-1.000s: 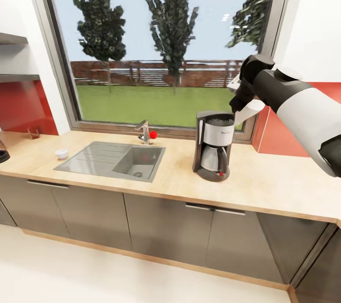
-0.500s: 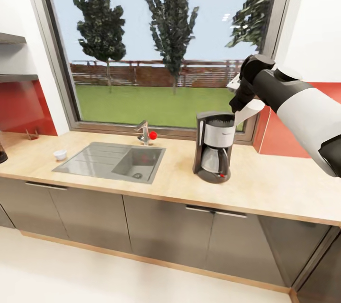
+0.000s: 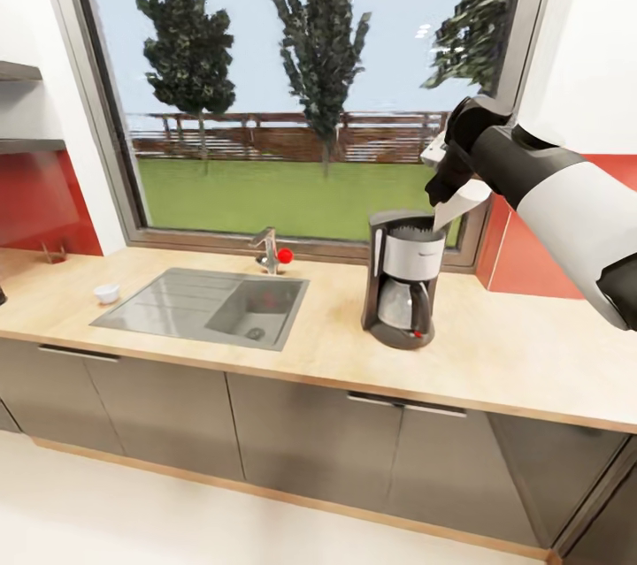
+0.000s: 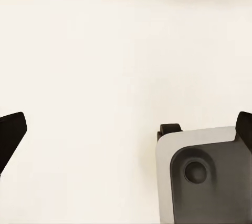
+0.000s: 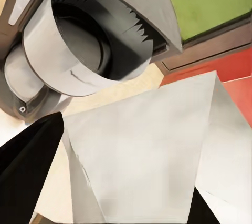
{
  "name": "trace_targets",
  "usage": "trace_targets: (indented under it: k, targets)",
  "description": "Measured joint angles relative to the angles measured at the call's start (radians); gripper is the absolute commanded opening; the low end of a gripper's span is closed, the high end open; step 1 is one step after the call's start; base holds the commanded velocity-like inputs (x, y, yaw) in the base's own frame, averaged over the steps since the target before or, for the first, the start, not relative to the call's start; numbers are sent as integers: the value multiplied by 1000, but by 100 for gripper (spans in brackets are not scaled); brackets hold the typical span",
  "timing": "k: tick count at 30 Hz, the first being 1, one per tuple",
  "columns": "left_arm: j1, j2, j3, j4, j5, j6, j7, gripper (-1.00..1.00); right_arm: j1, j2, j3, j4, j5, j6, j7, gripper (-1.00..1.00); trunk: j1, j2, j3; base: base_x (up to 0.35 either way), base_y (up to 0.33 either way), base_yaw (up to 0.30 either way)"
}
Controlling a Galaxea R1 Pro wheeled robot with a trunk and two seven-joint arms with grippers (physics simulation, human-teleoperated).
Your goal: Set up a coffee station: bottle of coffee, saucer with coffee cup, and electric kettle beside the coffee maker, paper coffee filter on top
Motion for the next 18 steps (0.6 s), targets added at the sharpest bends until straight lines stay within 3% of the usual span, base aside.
trace_targets:
  k: [18]
  targets:
    - [1, -1, 1, 0, -2, 1, -2, 100, 6, 1, 13, 5, -1, 0, -2, -100, 1, 1, 0, 64, 3, 0]
